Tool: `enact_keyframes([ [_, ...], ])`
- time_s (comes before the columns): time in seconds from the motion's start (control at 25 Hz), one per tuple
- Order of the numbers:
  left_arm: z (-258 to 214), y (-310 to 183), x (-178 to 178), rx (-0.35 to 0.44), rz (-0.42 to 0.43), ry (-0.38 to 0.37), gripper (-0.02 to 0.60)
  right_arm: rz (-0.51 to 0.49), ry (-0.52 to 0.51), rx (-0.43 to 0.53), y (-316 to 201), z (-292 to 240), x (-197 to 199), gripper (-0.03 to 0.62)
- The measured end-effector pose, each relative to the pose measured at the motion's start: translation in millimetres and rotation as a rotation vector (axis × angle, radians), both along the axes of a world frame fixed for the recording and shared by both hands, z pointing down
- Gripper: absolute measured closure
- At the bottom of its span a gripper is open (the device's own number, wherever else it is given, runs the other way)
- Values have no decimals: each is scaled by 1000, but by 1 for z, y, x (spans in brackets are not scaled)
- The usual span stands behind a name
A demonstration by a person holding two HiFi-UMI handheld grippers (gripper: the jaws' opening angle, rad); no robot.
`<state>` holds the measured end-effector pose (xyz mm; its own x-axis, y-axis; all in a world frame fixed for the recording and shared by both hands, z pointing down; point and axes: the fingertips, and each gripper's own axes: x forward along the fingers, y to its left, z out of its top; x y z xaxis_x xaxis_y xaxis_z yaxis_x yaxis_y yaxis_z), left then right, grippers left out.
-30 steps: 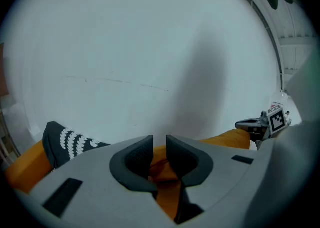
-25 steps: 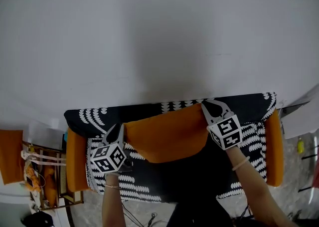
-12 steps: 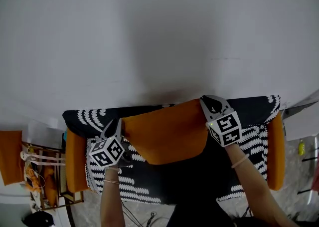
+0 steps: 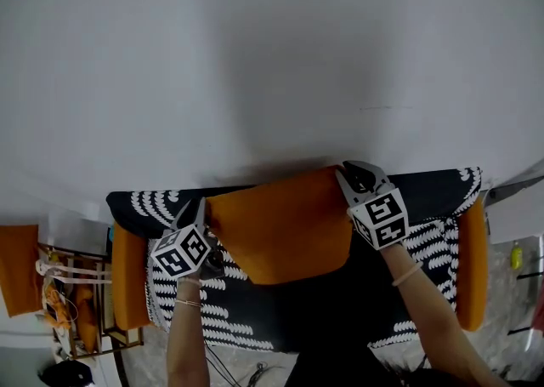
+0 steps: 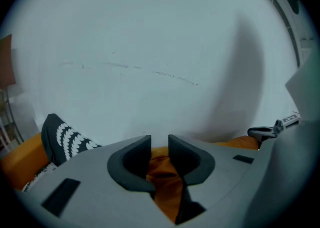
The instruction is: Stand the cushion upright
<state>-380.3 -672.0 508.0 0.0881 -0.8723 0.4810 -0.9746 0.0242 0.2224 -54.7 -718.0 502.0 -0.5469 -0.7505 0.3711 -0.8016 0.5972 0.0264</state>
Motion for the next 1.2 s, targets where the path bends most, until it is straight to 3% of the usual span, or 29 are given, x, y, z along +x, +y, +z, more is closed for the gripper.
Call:
enact_keyframes([
  [0.48, 0, -11, -3, -8, -27, -39, 393, -16, -7, 1, -14, 0, 2, 503],
  [1.2, -43, 37, 17, 57, 10, -70, 423, -6, -81, 30, 28, -37, 4, 522],
])
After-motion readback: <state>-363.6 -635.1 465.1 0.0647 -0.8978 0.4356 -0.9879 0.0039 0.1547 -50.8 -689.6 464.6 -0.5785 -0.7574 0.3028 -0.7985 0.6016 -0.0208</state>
